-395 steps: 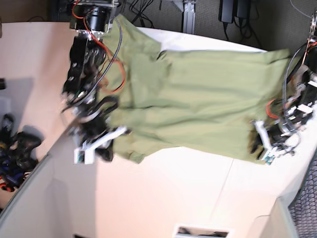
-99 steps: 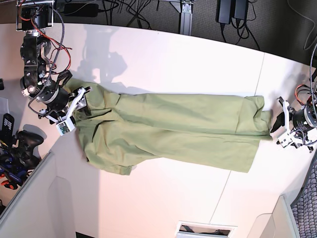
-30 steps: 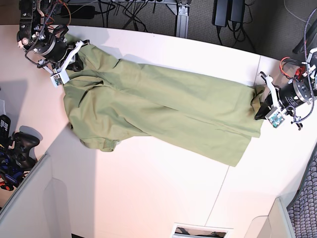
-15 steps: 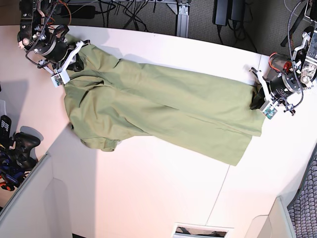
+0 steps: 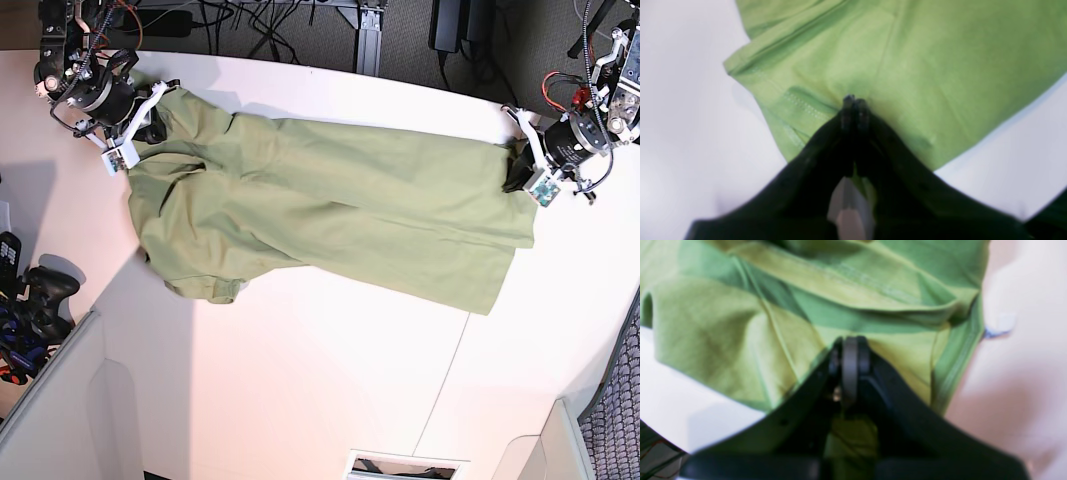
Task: Layout the t-shirt on the table in an organized manner, then fold the t-shirt properly
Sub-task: 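Release the shirt with the left gripper and move it aside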
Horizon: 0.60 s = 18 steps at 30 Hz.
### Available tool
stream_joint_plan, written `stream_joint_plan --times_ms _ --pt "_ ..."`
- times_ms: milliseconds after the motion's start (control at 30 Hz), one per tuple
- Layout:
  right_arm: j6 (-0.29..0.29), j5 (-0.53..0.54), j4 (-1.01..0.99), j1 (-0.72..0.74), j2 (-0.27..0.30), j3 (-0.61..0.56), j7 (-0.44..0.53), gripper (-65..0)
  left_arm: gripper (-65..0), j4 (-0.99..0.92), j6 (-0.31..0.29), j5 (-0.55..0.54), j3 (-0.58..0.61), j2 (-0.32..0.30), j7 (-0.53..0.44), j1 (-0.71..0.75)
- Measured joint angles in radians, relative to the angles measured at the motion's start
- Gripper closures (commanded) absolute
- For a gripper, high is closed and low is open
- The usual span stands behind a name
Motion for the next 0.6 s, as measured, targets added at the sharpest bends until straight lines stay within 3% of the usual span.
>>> stream_joint_plan --times_ms 200,267,333,400,467,600 --pt "0.0 0.0 0.0 0.0 0.0 0.0 0.0 0.0 -0.3 0.035 -0.005 0.003 -0.028 0.0 0.037 -0.001" --pt "0.0 0.002 0.0 0.0 0.0 0.0 0.0 -0.2 -5.0 0.035 -0.006 0.003 -0.06 -0.01 0.043 -0.004" --pt "0.0 0.014 0.001 0.0 0.0 0.0 0.0 -14.8 -13.5 0.036 -0.012 -0.01 -0.098 -0.028 0.051 -0.006" --pt "0.0 0.035 0.015 0.0 0.0 0.01 -0.019 -24.6 -21.5 0.037 -0.015 -0.049 -0.132 -0.043 0.054 -0.006" --pt "0.0 0.061 0.045 -0.008 -0.001 0.028 -0.029 -27.6 -24.7 0.039 -0.018 -0.096 -0.169 -0.053 0.056 -0.006" --pt "0.0 0.151 0.158 0.003 0.0 0.129 -0.028 -27.6 -24.7 0.071 -0.019 -0.161 -0.236 -0.086 0.09 -0.006"
